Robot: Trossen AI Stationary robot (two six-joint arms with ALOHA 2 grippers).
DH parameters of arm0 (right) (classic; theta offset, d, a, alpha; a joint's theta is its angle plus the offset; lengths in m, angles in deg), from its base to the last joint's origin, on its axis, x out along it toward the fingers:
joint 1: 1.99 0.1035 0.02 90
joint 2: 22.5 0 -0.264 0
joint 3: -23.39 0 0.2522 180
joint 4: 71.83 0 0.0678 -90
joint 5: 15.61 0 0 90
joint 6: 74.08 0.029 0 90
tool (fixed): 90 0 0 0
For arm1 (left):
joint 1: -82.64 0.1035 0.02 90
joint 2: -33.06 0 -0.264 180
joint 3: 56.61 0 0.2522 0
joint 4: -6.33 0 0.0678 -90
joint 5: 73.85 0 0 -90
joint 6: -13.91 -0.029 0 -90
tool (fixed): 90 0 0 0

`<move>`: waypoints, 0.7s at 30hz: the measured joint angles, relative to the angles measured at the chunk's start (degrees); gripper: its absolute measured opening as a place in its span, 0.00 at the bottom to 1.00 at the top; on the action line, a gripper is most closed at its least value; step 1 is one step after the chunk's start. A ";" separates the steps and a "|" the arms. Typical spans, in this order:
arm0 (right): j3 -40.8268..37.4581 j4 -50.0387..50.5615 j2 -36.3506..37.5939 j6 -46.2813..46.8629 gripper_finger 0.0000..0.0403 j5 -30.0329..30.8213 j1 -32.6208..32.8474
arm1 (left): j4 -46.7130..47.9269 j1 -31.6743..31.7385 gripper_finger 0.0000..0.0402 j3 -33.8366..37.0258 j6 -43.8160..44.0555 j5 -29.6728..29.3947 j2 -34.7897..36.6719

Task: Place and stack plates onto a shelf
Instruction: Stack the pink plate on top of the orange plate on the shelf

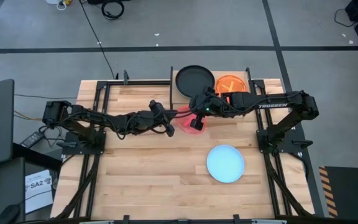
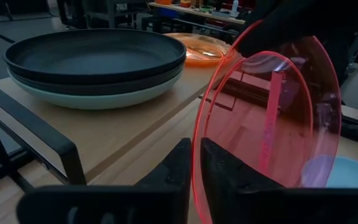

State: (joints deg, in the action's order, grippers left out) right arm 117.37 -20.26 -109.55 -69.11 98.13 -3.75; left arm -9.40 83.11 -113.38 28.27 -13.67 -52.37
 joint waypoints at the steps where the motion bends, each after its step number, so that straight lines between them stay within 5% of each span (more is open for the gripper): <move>1: 0.00 -0.03 0.00 0.02 0.02 0.02 0.00 | -0.03 0.00 0.11 0.00 0.00 0.04 0.00; 13: 0.00 -0.03 0.52 0.04 0.02 0.36 -0.57 | 0.04 0.00 0.30 0.00 1.90 0.13 0.00; 21: 0.00 0.60 4.16 0.04 0.02 0.60 -2.76 | 0.09 0.00 0.32 0.00 3.01 0.09 0.00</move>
State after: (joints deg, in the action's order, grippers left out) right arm 117.37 -19.66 -105.39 -69.06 98.73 -6.51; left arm -9.32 83.11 -113.38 31.28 -13.58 -52.37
